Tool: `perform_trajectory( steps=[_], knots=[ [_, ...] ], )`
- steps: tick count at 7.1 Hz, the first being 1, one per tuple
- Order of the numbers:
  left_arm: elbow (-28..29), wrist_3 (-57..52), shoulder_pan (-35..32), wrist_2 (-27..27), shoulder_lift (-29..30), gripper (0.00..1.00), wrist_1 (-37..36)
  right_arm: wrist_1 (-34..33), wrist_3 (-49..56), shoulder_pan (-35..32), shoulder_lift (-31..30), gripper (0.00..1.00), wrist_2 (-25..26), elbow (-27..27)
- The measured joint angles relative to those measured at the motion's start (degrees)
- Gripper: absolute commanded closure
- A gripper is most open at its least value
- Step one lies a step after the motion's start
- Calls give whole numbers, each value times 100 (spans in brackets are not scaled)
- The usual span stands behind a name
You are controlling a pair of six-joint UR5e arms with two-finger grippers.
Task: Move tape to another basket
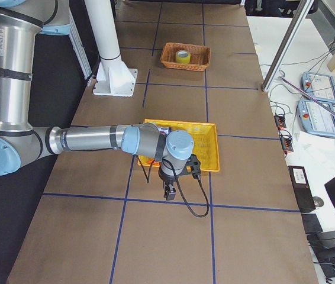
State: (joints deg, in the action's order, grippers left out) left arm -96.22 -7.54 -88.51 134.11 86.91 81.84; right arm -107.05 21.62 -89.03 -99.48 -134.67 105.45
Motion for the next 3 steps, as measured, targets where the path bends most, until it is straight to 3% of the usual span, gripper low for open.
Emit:
perform_trajectory(
  steps=[3],
  knots=[
    [3,-10,6,-9,27,0,39,0,2,0,-1,0,-9,-24]
  ],
)
